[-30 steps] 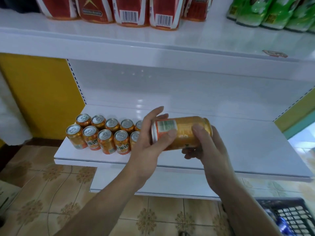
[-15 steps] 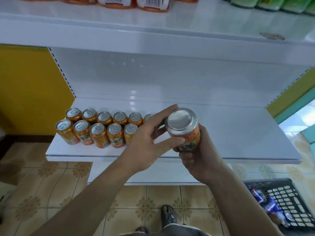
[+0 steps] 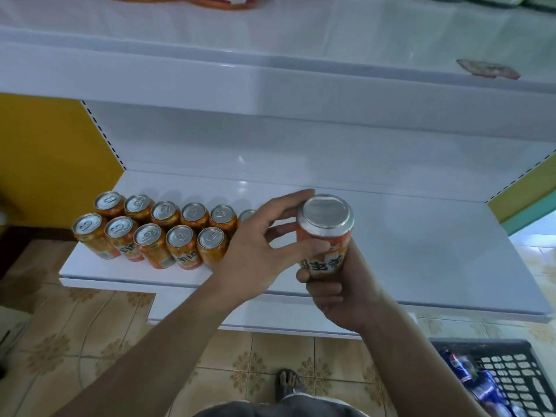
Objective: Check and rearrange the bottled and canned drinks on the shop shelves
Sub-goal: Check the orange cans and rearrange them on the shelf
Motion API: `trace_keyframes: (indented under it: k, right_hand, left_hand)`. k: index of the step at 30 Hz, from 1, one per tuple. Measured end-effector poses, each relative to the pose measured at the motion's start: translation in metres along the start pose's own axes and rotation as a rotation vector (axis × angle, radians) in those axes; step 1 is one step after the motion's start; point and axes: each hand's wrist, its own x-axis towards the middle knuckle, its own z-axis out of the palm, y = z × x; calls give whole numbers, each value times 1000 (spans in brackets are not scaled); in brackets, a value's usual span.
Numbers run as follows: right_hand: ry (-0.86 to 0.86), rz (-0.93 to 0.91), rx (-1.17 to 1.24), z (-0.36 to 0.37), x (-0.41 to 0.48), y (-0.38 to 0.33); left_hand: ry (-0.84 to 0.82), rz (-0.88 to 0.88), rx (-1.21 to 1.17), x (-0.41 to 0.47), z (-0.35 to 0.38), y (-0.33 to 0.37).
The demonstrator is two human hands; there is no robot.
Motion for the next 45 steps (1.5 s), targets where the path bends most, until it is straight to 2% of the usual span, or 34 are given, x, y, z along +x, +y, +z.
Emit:
trace_keyframes:
  k: [3, 6, 8, 10, 12, 14, 16, 20, 29, 32, 34, 36, 40, 42, 45]
  right_hand:
    - [81, -45, -33, -12, 10, -13]
    - [330, -185, -175, -29, 22, -31]
    - [460, -294, -423, -42, 33, -44]
    - [538, -363, -797, -53, 47, -58]
    - [603, -380, -1252, -59, 66, -69]
    - [606, -371, -1578, -61, 88, -74]
    - [573, -365, -1747, -61, 109, -76]
    - [543, -340, -1924, -54, 139, -75]
    - [565, -204, -2005, -47, 162, -62]
    - [640, -243, -1997, -36, 149, -59]
    - [677, -335, -1932, -22, 137, -50]
    - [621, -359, -1795, -5, 127, -29]
    - [409, -239, -1634, 19, 127, 27]
    - [421, -215, -1600, 26, 137, 44]
    - [529, -214, -1535, 38, 153, 57]
  left_hand:
    - [-9, -72, 106, 8, 2, -4]
    - [18, -212, 352, 15, 1, -19]
    - [60, -276, 509, 18, 1, -33]
    - [75, -315, 582, 20, 2, -46]
    - [73, -368, 616, 23, 6, -55]
    - [69, -409, 675, 27, 8, -62]
    - [80, -428, 722, 29, 9, -66]
    - [102, -454, 777, 29, 5, -73]
    - [34, -523, 856, 16, -29, -79]
    - [12, -517, 857, 10, -44, -80]
    - [1, -529, 857, 3, -55, -81]
    - [-20, -558, 844, -6, -68, -85]
    - [-45, -550, 822, -17, -91, -93]
    - [-59, -531, 829, -19, -99, -94]
    - [-98, -532, 851, -26, -110, -98]
